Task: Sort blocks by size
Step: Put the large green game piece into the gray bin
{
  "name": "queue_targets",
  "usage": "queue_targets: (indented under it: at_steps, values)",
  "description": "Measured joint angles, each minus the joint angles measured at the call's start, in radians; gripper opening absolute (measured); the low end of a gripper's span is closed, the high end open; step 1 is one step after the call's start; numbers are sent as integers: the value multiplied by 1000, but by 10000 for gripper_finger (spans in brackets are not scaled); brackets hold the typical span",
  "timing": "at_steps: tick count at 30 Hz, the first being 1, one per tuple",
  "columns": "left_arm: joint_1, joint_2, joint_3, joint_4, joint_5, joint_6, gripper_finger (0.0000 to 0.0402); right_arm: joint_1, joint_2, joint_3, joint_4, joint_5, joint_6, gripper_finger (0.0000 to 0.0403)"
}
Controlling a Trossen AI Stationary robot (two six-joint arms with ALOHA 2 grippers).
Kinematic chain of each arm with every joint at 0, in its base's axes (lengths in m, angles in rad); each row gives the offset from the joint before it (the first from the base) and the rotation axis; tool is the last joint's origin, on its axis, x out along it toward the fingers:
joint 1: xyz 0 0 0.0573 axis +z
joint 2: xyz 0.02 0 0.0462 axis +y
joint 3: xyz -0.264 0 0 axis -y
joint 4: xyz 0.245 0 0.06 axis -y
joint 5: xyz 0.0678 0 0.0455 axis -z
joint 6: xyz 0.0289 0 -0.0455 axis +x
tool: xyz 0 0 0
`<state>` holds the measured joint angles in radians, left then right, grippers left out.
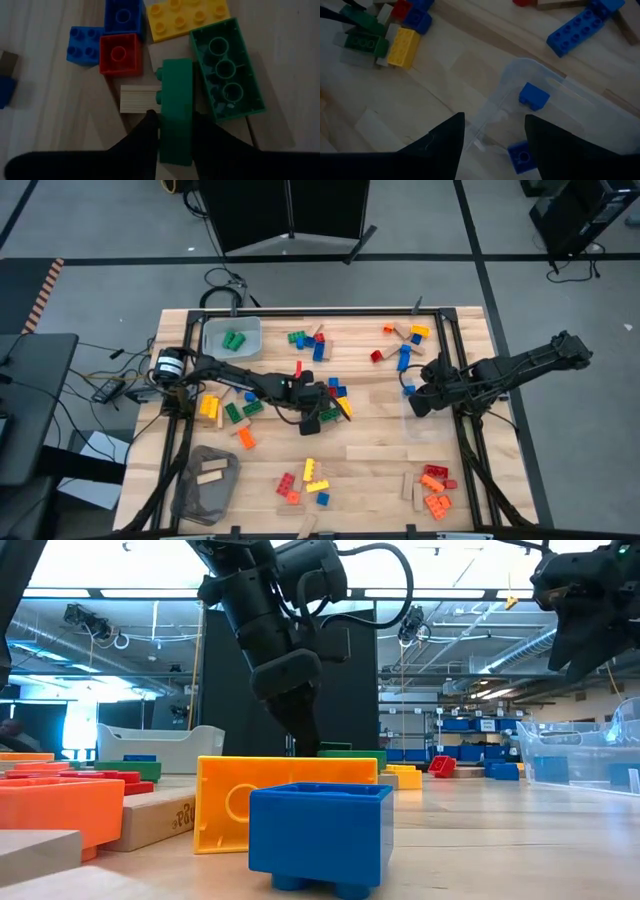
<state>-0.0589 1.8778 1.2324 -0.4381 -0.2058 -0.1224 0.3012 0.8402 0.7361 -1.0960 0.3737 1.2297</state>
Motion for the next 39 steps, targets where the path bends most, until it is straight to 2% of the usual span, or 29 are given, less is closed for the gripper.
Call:
queue_targets:
  at_steps: [6,10,15,19,25,30,39]
  values:
    - [3,-22,0,-15,-7,-112,91,0,0,0,4,0,4,223]
    - [20,-66,0,-81,-42,-175,91,0,0,0,4,0,6,223]
    - [69,-150,0,-275,-131,-269,91,0,0,0,12,0,6,223]
    - [133,-231,0,-468,-249,-321,91,0,0,0,15,0,9,222]
    - [286,-340,0,-680,-349,-368,91,-1,11,0,25,3,10,223]
    - [447,-389,0,-736,-352,-398,90,-3,26,0,27,3,29,223]
    - [651,-377,0,-723,-239,-487,91,-3,49,0,31,3,36,223]
